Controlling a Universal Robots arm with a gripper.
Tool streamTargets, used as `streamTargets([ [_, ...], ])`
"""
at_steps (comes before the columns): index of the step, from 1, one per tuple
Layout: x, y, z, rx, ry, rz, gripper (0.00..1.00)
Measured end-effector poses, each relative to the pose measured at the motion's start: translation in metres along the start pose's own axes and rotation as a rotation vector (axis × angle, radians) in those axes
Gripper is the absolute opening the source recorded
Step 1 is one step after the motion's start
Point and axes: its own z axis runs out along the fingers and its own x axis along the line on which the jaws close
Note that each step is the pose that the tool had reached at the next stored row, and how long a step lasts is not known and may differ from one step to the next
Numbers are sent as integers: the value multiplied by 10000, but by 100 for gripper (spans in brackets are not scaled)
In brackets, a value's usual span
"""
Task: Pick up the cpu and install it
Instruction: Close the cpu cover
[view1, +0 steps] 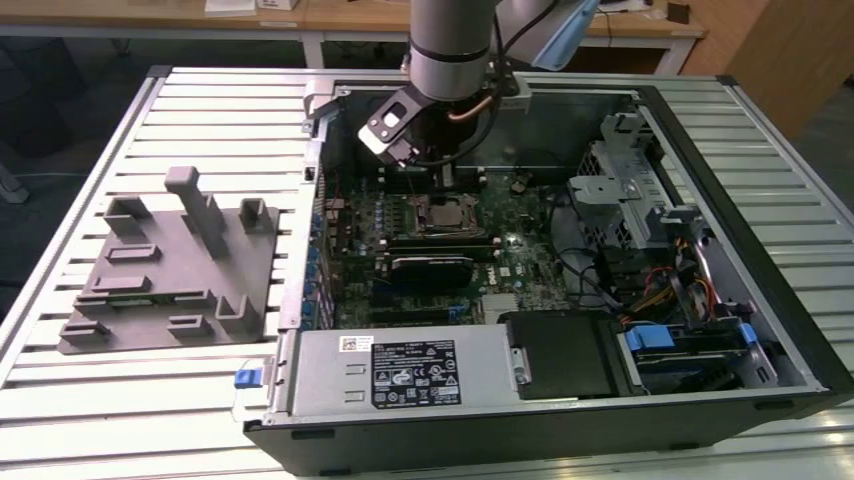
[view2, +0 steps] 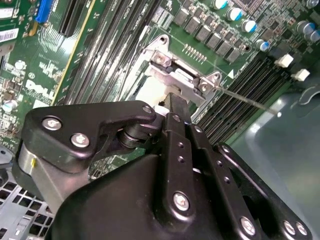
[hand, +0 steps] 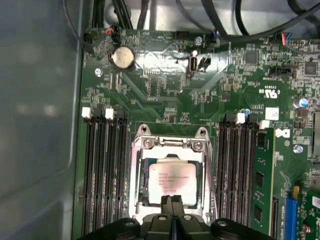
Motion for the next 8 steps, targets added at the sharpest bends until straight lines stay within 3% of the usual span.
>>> streamTargets([
  [8,1,-55,68,0,0,0,11],
])
